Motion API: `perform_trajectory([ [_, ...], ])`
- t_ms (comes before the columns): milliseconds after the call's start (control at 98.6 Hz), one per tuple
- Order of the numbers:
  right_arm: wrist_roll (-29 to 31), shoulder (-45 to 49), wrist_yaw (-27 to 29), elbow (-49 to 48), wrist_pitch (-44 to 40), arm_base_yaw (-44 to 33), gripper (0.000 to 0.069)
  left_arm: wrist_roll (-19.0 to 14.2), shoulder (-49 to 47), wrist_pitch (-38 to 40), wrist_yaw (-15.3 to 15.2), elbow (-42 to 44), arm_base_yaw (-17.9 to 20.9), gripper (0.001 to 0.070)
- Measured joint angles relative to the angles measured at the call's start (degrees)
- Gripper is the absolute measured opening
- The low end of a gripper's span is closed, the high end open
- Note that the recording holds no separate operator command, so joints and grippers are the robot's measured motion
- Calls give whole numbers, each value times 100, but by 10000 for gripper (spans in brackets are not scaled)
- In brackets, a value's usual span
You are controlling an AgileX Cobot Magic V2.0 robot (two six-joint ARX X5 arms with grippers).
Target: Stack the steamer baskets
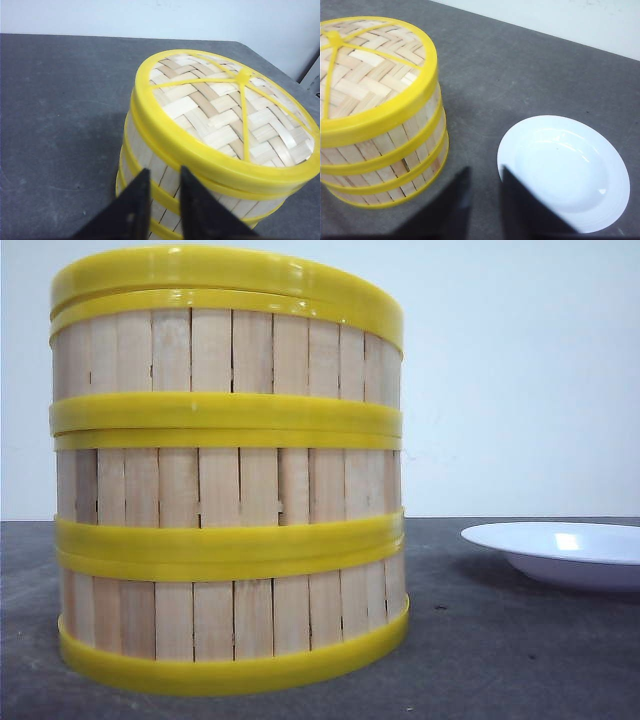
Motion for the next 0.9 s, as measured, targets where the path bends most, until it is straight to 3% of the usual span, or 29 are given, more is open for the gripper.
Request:
perform_trajectory([
  [172,0,0,0,0,0,0,9,0,0,-2,0,0,0,29],
  [903,2,0,2,0,0,0,6,0,0,2,0,0,0,29],
])
